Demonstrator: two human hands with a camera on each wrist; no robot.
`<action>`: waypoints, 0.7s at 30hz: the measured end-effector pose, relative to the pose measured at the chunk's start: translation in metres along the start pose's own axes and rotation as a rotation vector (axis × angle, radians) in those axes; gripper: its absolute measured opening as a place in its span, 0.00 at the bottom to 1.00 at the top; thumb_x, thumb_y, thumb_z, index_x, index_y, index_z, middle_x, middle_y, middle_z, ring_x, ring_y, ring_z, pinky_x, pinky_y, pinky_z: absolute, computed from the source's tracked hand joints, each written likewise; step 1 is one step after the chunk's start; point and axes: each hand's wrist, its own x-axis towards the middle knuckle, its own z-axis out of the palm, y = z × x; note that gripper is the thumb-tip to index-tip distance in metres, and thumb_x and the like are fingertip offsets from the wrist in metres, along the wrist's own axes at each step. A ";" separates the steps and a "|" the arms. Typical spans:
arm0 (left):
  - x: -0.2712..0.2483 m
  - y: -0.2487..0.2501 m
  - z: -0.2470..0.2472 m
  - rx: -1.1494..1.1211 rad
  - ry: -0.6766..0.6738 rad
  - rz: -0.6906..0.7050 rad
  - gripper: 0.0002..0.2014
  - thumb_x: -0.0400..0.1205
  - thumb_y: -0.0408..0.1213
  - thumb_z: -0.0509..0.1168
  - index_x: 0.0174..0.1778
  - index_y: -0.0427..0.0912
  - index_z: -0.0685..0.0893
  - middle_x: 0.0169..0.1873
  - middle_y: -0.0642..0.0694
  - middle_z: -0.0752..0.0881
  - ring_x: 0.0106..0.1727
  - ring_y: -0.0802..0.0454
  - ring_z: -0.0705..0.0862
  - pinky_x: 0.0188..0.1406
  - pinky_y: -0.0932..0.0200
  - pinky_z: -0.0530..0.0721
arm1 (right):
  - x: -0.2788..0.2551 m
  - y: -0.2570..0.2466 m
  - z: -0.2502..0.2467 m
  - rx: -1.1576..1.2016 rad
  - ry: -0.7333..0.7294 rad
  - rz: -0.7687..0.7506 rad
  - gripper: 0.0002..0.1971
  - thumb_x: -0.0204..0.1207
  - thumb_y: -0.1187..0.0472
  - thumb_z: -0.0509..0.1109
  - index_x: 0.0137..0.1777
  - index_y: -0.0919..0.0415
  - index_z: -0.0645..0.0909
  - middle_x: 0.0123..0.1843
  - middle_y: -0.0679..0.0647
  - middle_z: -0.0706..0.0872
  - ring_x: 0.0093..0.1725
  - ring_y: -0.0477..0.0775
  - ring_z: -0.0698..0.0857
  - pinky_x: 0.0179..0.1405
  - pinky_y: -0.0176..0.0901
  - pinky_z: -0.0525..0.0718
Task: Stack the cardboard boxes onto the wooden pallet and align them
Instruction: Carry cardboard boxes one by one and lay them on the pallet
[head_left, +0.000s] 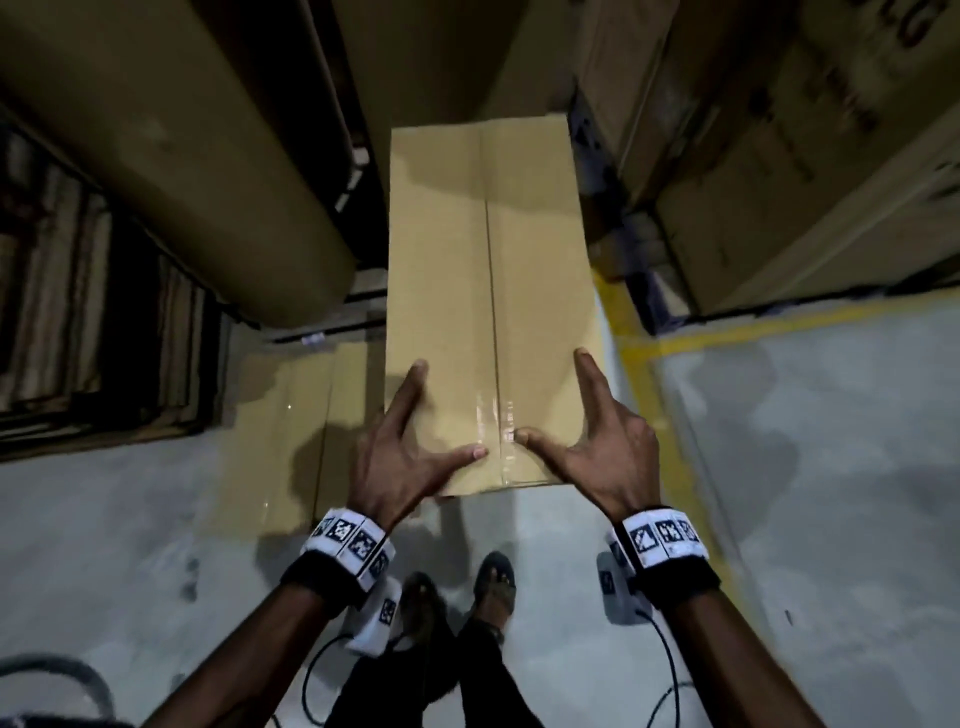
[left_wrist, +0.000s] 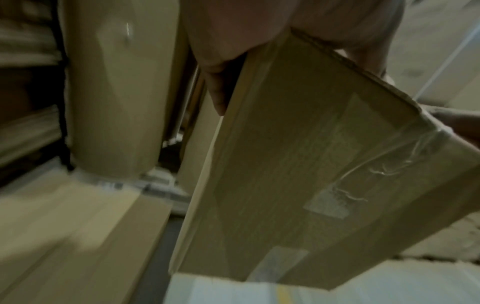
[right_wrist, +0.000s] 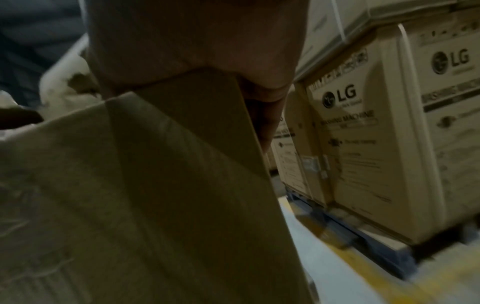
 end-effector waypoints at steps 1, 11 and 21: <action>-0.008 0.008 -0.016 -0.002 0.031 0.018 0.60 0.61 0.66 0.84 0.86 0.78 0.56 0.80 0.49 0.79 0.77 0.40 0.80 0.78 0.49 0.76 | -0.004 -0.014 -0.012 0.000 0.014 -0.021 0.59 0.62 0.15 0.70 0.90 0.36 0.51 0.65 0.56 0.90 0.58 0.64 0.89 0.56 0.53 0.85; -0.096 0.013 -0.157 0.027 0.355 0.098 0.62 0.54 0.86 0.71 0.85 0.81 0.50 0.70 0.40 0.85 0.63 0.43 0.85 0.65 0.40 0.86 | -0.042 -0.158 -0.069 0.118 0.070 -0.325 0.60 0.59 0.16 0.73 0.89 0.37 0.54 0.77 0.52 0.83 0.63 0.64 0.89 0.61 0.58 0.88; -0.219 -0.087 -0.310 0.031 0.728 0.017 0.62 0.56 0.87 0.68 0.87 0.76 0.52 0.58 0.45 0.85 0.55 0.51 0.83 0.55 0.51 0.87 | -0.121 -0.350 -0.011 0.276 -0.023 -0.658 0.61 0.57 0.16 0.72 0.90 0.37 0.57 0.73 0.55 0.86 0.63 0.61 0.89 0.66 0.53 0.85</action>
